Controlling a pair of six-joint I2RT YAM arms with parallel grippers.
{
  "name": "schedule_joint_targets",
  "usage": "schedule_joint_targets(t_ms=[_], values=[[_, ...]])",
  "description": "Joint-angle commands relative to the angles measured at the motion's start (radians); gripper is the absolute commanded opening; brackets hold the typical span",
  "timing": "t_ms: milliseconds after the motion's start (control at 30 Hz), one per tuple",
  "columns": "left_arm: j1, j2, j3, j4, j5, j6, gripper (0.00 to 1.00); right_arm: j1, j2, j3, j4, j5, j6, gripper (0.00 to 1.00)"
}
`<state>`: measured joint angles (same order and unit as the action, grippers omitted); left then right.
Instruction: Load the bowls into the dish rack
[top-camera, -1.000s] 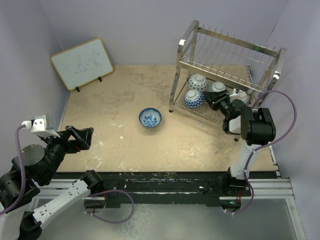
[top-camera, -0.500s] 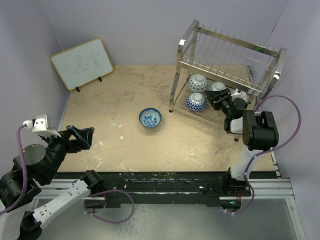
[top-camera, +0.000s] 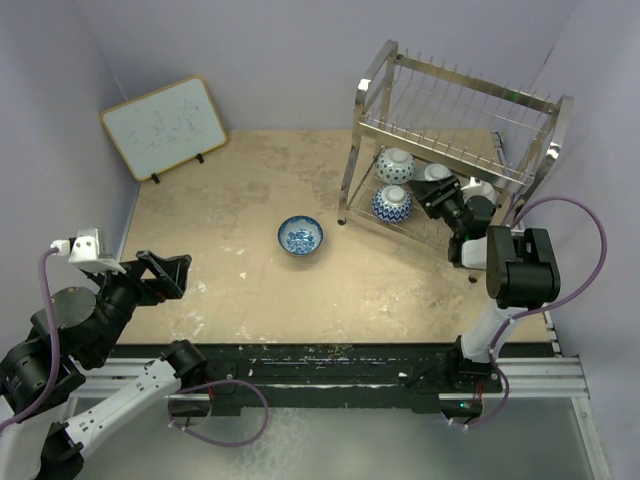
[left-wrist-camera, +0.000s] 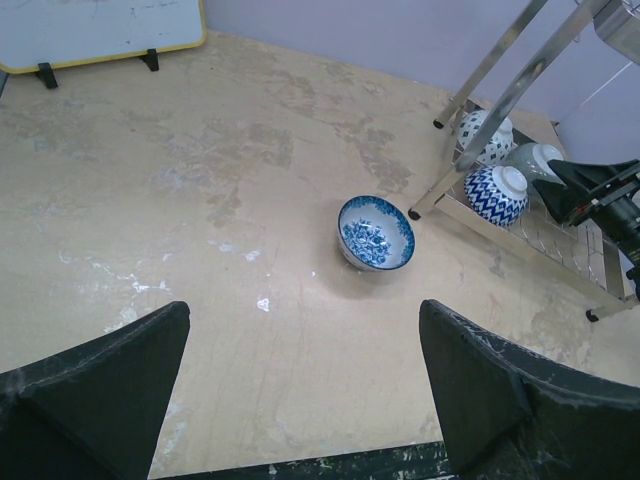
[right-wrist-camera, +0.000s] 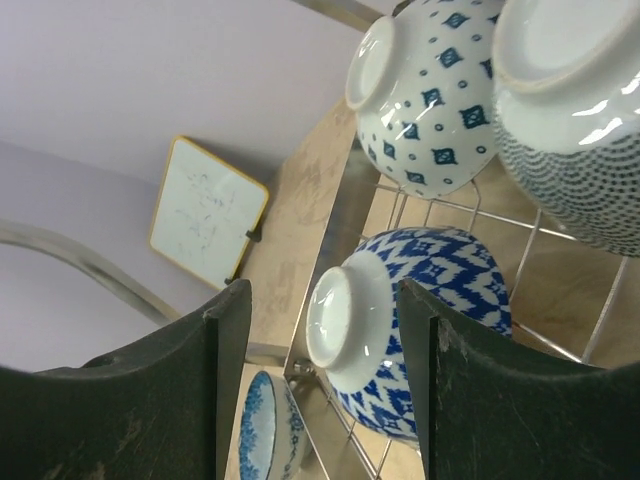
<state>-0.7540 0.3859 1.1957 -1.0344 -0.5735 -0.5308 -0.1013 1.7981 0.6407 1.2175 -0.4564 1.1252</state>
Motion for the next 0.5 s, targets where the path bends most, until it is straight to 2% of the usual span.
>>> schedule_joint_targets(t_ms=[0,300,467], values=[[-0.004,0.004,-0.006,0.048,0.010,0.012,0.99,0.029,-0.052,0.002,0.067,-0.046,-0.037,0.62],[-0.004,-0.006,-0.007,0.044,0.010,0.011,0.99,0.159,-0.126,0.006,-0.003,0.003,-0.094,0.63],[-0.004,-0.021,-0.007,0.033,0.007,0.010,0.99,0.226,-0.117,0.020,-0.027,0.044,-0.112,0.63]])
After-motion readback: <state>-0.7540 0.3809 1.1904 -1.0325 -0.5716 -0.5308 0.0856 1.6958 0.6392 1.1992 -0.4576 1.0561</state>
